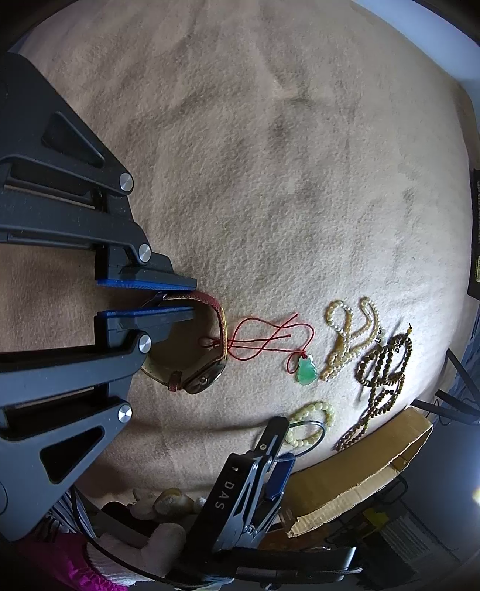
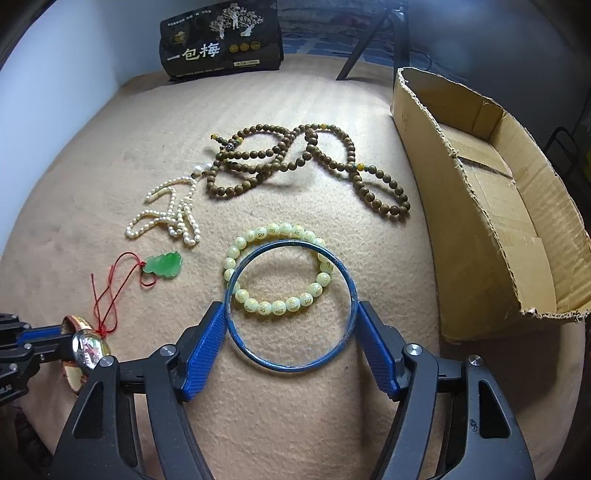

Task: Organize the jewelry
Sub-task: 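Drop the watch from the left tool into the box while the right drops the bangle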

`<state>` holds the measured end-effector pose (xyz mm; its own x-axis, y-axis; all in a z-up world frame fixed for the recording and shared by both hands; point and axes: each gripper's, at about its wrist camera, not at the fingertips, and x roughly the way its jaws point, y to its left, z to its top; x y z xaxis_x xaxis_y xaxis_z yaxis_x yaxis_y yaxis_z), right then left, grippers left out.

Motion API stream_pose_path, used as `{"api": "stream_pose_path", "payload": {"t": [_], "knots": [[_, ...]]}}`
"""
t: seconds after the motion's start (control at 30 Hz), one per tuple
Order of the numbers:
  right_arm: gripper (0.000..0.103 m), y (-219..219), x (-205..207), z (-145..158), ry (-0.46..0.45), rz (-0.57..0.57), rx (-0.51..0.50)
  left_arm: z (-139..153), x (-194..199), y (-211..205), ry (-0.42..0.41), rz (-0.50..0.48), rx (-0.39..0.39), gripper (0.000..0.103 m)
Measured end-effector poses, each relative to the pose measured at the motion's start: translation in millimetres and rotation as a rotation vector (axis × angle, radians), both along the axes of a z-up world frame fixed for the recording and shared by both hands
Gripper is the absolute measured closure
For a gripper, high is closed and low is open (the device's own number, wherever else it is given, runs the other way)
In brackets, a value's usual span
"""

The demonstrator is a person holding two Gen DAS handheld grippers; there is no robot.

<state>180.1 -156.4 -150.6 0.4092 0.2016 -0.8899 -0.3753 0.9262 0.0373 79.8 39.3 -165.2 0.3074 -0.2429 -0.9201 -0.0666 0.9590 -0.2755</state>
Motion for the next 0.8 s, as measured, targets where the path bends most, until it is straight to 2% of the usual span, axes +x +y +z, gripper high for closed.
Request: {"api": "stream_pose_path", "payload": {"t": [0.43,0.8], "knots": [[0.033,-3.7,-26.0,15.8,-0.033,0.044,0.008,18.1,-2.8,11.2,-0.056,0.043,-0.008,0.098],[0.033,-18.5,-38.9,57.8,-0.108,0.054,0.060,47.8,8.3,-7.4,-0.127,0.031,-0.042,0.098]]}}
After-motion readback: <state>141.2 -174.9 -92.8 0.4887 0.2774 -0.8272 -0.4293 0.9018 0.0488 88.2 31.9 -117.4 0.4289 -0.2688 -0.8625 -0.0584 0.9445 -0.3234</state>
